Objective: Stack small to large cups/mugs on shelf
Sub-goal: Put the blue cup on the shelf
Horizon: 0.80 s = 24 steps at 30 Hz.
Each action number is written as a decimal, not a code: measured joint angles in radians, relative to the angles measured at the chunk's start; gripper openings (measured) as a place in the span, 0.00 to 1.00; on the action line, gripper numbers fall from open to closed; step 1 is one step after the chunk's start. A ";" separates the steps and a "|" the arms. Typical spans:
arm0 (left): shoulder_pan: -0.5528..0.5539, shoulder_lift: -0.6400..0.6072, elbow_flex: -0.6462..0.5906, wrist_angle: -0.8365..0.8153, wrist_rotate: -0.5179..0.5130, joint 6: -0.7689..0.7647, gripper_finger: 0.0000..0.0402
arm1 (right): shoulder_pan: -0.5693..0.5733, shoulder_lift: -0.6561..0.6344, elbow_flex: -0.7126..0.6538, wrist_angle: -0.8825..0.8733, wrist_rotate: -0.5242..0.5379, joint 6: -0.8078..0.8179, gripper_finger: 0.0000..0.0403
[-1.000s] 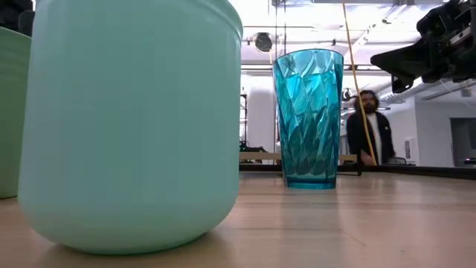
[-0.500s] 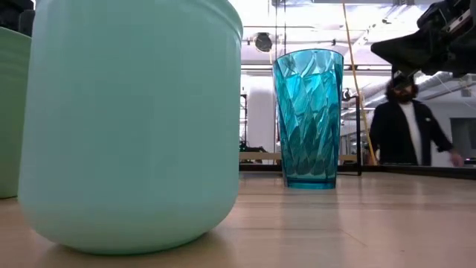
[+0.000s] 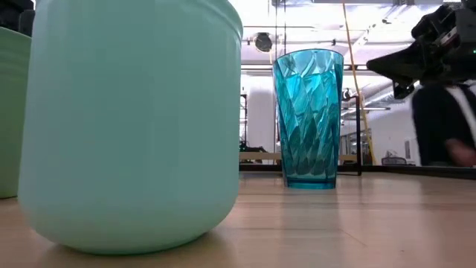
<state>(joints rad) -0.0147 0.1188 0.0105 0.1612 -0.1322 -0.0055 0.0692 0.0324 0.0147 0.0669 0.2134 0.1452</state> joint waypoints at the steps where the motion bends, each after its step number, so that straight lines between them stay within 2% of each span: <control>1: 0.000 0.000 0.000 0.000 0.000 0.000 0.02 | 0.000 0.009 0.000 0.004 0.013 0.000 0.00; 4: 0.000 0.000 0.000 0.000 0.000 -0.001 0.05 | -0.001 0.033 0.000 0.040 0.106 0.048 0.00; 14: 0.000 0.000 0.000 0.046 0.000 -0.001 0.08 | 0.000 0.042 0.000 0.105 0.078 0.071 0.01; 18: 0.000 0.000 0.000 0.065 -0.010 0.001 0.08 | -0.003 0.051 0.000 0.109 0.082 0.094 0.09; 21: 0.000 0.000 0.000 0.078 -0.025 0.003 0.08 | -0.005 0.056 0.000 0.110 0.130 0.031 0.19; 24: 0.000 0.000 0.000 0.076 -0.028 0.003 0.08 | -0.005 0.058 0.000 0.129 0.126 -0.009 0.27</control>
<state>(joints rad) -0.0143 0.1186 0.0105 0.2376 -0.1600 -0.0029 0.0647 0.0902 0.0147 0.1961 0.3398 0.1362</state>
